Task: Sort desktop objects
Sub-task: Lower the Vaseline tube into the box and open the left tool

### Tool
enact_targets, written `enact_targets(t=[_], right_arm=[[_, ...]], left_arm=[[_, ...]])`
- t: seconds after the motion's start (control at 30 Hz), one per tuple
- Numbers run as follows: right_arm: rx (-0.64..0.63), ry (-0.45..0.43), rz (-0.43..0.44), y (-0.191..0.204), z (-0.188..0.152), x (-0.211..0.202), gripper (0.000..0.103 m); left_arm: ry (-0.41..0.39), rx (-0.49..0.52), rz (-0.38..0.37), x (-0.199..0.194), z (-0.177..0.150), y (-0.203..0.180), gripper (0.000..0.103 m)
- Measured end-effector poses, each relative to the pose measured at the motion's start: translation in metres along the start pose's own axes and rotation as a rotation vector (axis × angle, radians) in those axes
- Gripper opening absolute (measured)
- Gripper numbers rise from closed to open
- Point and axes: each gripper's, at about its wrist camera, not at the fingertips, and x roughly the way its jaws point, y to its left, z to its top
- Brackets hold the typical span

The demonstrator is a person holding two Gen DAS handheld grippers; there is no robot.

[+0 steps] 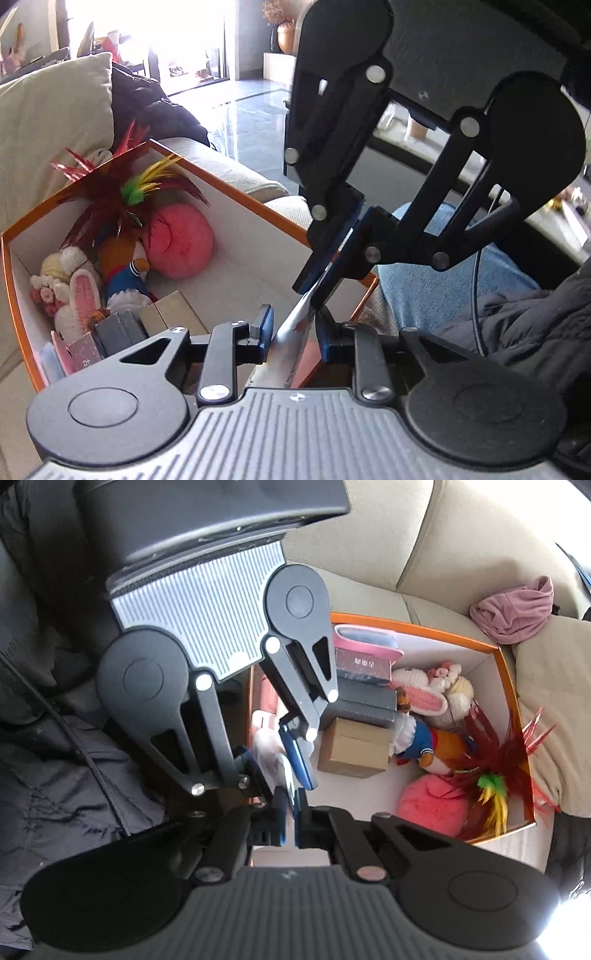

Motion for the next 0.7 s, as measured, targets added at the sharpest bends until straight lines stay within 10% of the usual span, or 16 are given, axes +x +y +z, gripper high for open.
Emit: enact_targets(t=[0.7], right_arm=[[0.165, 0.072, -0.089, -0.022, -0.005, 0.001, 0.0]], left_arm=[[-0.071, -0.151, 0.049, -0.027, -0.012, 0.02, 0.037]])
